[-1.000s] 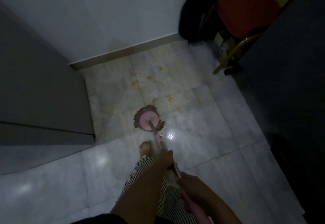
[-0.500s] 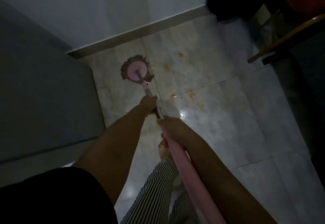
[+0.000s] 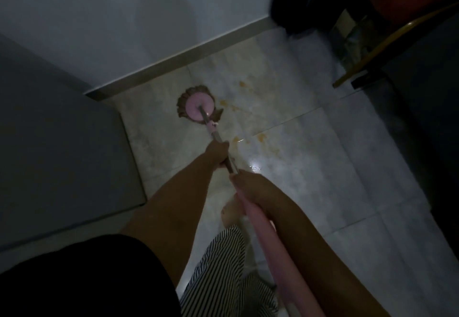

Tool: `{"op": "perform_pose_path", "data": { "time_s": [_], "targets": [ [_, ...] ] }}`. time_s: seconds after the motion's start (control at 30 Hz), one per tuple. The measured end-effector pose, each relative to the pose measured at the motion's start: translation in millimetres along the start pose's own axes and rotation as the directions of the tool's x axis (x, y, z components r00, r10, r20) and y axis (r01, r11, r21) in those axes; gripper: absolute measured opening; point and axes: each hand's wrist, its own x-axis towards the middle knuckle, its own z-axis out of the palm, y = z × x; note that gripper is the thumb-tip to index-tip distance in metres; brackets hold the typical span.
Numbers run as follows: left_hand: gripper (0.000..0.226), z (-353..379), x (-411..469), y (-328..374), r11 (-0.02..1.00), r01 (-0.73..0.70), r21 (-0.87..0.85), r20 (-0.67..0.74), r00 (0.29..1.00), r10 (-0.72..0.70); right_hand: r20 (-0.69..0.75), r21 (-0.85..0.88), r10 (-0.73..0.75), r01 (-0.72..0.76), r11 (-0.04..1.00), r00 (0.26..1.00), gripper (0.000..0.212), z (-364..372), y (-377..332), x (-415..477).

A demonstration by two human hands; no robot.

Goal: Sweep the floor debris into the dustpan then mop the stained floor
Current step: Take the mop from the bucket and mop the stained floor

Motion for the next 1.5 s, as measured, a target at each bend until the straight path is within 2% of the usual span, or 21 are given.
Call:
{"op": "perform_pose_path", "data": {
  "time_s": [0.17, 0.3, 0.4, 0.47, 0.57, 0.67, 0.8, 0.9, 1.03, 1.17, 1.3, 1.5],
  "targets": [
    [0.047, 79.9, -87.0, -76.4, 0.996, 0.008, 0.089, 0.095, 0.995, -0.017, -0.049, 0.003, -0.026, 0.026, 1.000, 0.998, 0.016, -49.1, 102.7, -87.8],
    [0.052, 138.4, -154.7, -143.1, 0.979, 0.007, 0.202, 0.172, 0.984, -0.042, -0.099, -0.029, 0.005, -0.008, 1.000, 0.995, 0.017, -84.2, 185.3, -152.1],
    [0.056, 164.1, -183.6, -177.3, 0.975, 0.056, 0.213, 0.213, 0.972, -0.102, -0.125, -0.041, 0.043, -0.048, 0.998, 0.991, 0.023, -96.9, 221.0, -177.2],
    [0.054, 169.4, -189.2, -182.7, 0.966, 0.035, 0.257, 0.202, 0.975, -0.090, -0.101, -0.028, 0.044, -0.047, 0.998, 0.994, 0.023, -100.0, 225.7, -182.3],
    [0.051, 165.1, -167.2, -171.6, 0.952, -0.032, 0.305, 0.140, 0.990, -0.012, -0.089, -0.014, 0.017, -0.018, 1.000, 0.996, 0.020, -102.6, 210.1, -170.3],
    [0.049, 156.2, -128.5, -140.1, 0.979, 0.011, 0.204, 0.128, 0.991, -0.038, -0.080, -0.006, -0.010, 0.010, 1.000, 0.997, 0.018, -99.3, 174.6, -141.1],
    [0.048, 129.0, -55.9, -74.3, 0.982, -0.016, 0.186, 0.096, 0.995, -0.002, -0.087, 0.003, -0.062, 0.063, 0.998, 0.994, 0.017, -89.2, 105.6, -80.3],
    [0.049, 112.2, -4.4, -19.6, 0.984, -0.027, 0.174, 0.093, 0.996, 0.011, -0.044, 0.108, -0.065, 0.069, 0.992, 0.997, 0.020, -89.3, 50.8, -34.9],
    [0.047, 104.9, 58.0, 56.7, 0.983, -0.089, 0.161, 0.087, 0.993, 0.076, -0.070, 0.102, -0.075, 0.082, 0.991, 0.995, 0.023, -100.3, -21.3, 22.8],
    [0.046, 108.9, 95.8, 109.5, 0.987, -0.084, 0.139, 0.096, 0.993, 0.071, -0.073, 0.165, -0.076, 0.087, 0.982, 0.994, 0.020, -114.9, -71.1, 60.0],
    [0.043, 120.8, 91.8, 116.3, 0.986, -0.078, 0.147, 0.084, 0.994, 0.066, -0.060, 0.201, -0.056, 0.067, 0.977, 0.997, 0.021, -126.5, -72.9, 56.1],
    [0.042, 151.3, 41.8, 78.8, 0.972, -0.066, 0.224, 0.100, 0.994, 0.044, -0.075, 0.182, -0.050, 0.063, 0.981, 0.996, 0.032, -142.3, -20.8, 16.5]
  ]
}}
